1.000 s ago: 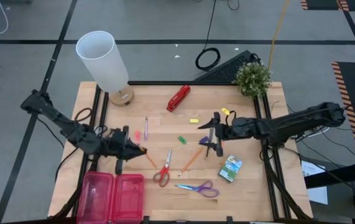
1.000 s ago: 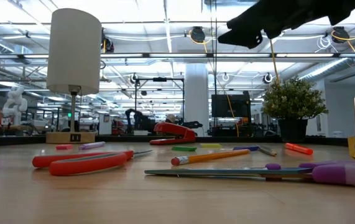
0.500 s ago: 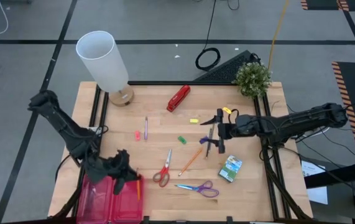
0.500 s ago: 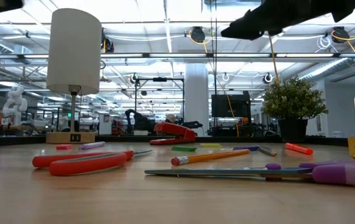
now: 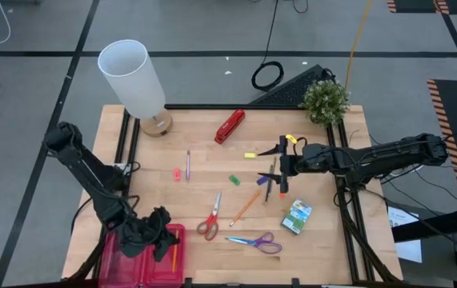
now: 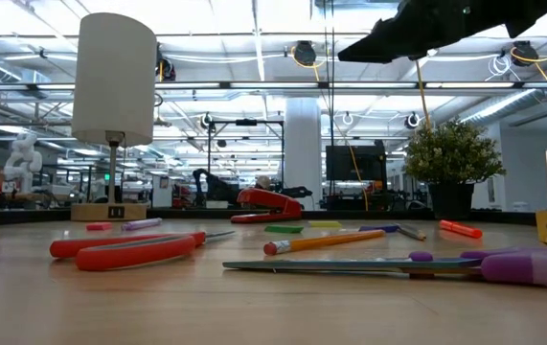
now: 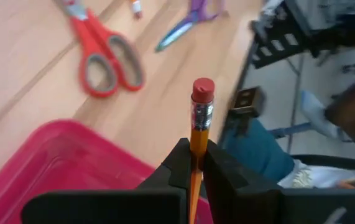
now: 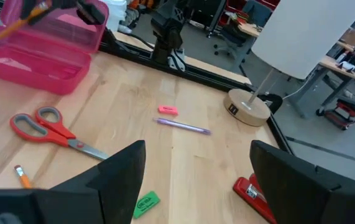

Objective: Pack school essentials
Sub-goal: Put the left yellow pencil into the red supply box, then put the yellow pencil into the red supply box

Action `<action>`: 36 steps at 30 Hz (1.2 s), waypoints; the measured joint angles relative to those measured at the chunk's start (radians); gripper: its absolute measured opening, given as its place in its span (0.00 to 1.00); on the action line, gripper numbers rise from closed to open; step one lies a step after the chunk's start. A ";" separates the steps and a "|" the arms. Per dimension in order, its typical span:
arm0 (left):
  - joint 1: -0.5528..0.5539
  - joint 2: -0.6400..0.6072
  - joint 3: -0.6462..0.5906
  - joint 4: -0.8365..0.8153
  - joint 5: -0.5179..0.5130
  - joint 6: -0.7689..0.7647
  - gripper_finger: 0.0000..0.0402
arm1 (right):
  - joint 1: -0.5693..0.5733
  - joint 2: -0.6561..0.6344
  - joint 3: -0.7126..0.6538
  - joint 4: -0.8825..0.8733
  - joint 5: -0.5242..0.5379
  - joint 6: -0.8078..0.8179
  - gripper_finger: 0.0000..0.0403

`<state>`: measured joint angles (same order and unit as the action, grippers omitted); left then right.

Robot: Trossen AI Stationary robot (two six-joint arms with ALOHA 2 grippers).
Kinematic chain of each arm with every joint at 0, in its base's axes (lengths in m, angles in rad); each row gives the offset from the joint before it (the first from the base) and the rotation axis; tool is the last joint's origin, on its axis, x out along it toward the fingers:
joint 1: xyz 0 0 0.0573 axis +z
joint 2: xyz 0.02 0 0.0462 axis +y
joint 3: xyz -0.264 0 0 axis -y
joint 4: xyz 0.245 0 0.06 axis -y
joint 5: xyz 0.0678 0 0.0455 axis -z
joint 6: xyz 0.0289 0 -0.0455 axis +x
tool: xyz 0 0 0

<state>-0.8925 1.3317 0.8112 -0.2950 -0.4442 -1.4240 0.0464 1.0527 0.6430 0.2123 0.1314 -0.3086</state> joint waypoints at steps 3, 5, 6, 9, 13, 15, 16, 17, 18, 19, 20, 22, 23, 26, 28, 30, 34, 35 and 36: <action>0.000 0.022 0.000 -0.034 0.003 -0.056 0.06 | 0.000 0.000 0.000 0.000 0.000 -0.015 0.70; 0.000 0.029 0.000 -0.047 0.014 -0.086 0.06 | 0.000 0.000 0.000 0.000 0.000 -0.018 0.70; 0.000 0.031 0.000 -0.051 0.020 -0.099 0.06 | 0.000 0.000 0.000 0.000 0.000 -0.018 0.70; 0.000 0.048 0.000 -0.053 0.025 -0.129 0.06 | 0.000 0.000 0.000 0.000 0.000 -0.022 0.70; -0.001 0.067 0.000 -0.052 0.058 -0.160 0.07 | 0.000 0.000 0.000 0.000 0.000 -0.021 0.70; -0.001 0.075 0.000 -0.052 0.077 -0.175 0.07 | 0.000 0.000 0.000 0.000 0.000 -0.020 0.70; -0.001 0.078 0.000 -0.052 0.086 -0.177 0.07 | 0.000 0.000 0.000 0.000 0.000 -0.020 0.70; -0.001 0.081 0.000 -0.052 0.095 -0.181 0.07 | 0.001 0.000 0.000 0.000 0.000 -0.019 0.70; -0.001 0.084 0.000 -0.053 0.102 -0.184 0.07 | 0.001 0.000 0.000 0.000 0.000 -0.019 0.70; -0.001 0.088 0.000 -0.054 0.104 -0.188 0.08 | 0.001 0.000 0.000 0.000 0.000 -0.019 0.70; -0.001 0.090 0.000 -0.054 0.105 -0.194 0.10 | 0.001 0.000 0.000 0.000 0.000 -0.019 0.70; -0.001 0.090 0.000 -0.061 0.106 -0.203 0.14 | 0.001 0.000 0.000 0.000 0.000 -0.019 0.70; -0.001 0.090 0.000 -0.067 0.106 -0.210 0.17 | 0.001 0.000 0.000 0.000 0.000 -0.019 0.70; -0.001 0.090 0.000 -0.094 0.111 -0.224 0.26 | 0.001 0.000 0.000 0.000 0.000 -0.019 0.70; -0.001 0.090 0.000 -0.110 0.128 -0.236 0.31 | 0.001 0.000 0.000 0.000 0.000 -0.019 0.70; -0.001 0.090 0.000 -0.125 0.144 -0.246 0.34 | 0.001 0.000 0.000 0.000 0.000 -0.018 0.70; -0.001 0.090 0.000 -0.129 0.167 -0.241 0.39 | 0.001 0.000 0.000 0.000 0.000 -0.018 0.70; -0.001 0.090 0.000 -0.129 0.168 -0.232 0.39 | 0.001 0.000 0.000 0.000 0.000 -0.016 0.70; 0.002 0.088 0.000 -0.129 0.170 -0.215 0.40 | 0.001 0.000 -0.001 0.000 0.000 -0.009 0.70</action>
<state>-0.8900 1.4200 0.8112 -0.4240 -0.2744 -1.6394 0.0475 1.0527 0.6422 0.2123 0.1310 -0.3175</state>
